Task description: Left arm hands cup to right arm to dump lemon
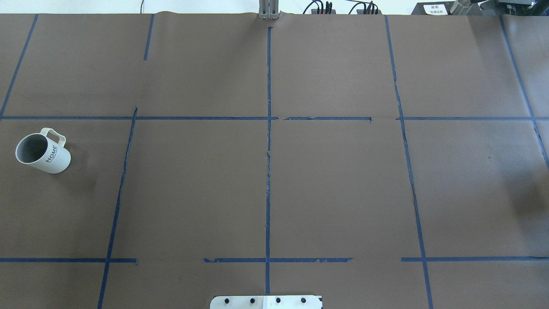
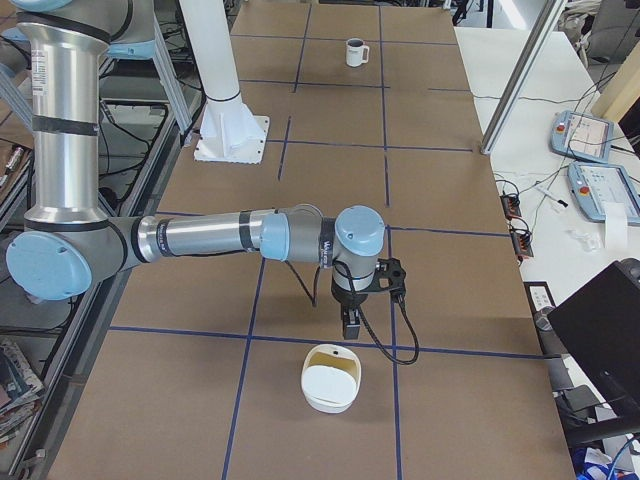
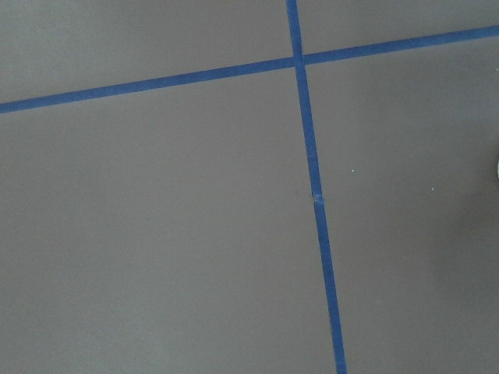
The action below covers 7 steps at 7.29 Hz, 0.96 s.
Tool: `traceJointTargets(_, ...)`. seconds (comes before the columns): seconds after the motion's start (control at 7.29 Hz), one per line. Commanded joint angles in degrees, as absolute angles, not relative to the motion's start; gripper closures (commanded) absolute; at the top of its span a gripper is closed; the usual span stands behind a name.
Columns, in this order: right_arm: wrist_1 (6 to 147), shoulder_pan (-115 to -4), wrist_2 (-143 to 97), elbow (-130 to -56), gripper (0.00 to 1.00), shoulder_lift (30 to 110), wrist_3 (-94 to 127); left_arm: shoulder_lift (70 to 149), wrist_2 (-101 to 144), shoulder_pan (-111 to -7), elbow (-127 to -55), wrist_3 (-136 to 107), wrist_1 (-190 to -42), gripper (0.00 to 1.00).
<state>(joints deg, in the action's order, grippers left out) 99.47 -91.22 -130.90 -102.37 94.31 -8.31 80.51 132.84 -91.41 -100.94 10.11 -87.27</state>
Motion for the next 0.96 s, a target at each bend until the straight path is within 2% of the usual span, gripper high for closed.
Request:
traceJointTargets(0.0, 99.4, -91.2, -131.1, -101.8, 0.00, 94.5, -8.2, 80.5, 132.8, -91.4, -101.1, 10.1, -87.4, 0.00)
traceJointTargets(0.55, 96.7, -91.2, -131.7, -101.8, 0.00, 94.8, -8.1, 80.5, 131.0, -88.2, -100.8, 9.5, -87.4, 0.00)
traceJointTargets(0.82, 96.7, -91.2, -132.6, -102.0, 0.00, 94.4, -7.9, 85.9, 131.1, -88.2, -101.2, 9.6, -89.3, 0.00)
